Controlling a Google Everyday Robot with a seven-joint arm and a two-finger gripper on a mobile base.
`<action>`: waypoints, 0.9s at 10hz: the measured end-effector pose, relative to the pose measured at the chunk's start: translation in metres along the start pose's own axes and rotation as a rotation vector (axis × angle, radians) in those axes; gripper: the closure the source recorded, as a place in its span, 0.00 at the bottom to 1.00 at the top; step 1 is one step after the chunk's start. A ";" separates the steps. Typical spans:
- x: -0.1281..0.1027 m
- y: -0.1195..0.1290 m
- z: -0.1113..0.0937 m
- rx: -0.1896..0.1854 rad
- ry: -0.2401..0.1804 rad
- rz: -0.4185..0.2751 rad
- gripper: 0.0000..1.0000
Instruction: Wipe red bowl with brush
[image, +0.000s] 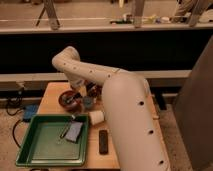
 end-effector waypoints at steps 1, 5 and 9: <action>-0.007 -0.008 0.004 0.000 -0.009 -0.015 1.00; -0.006 -0.036 0.013 0.017 -0.028 -0.031 1.00; 0.019 -0.039 0.015 0.026 -0.002 0.024 1.00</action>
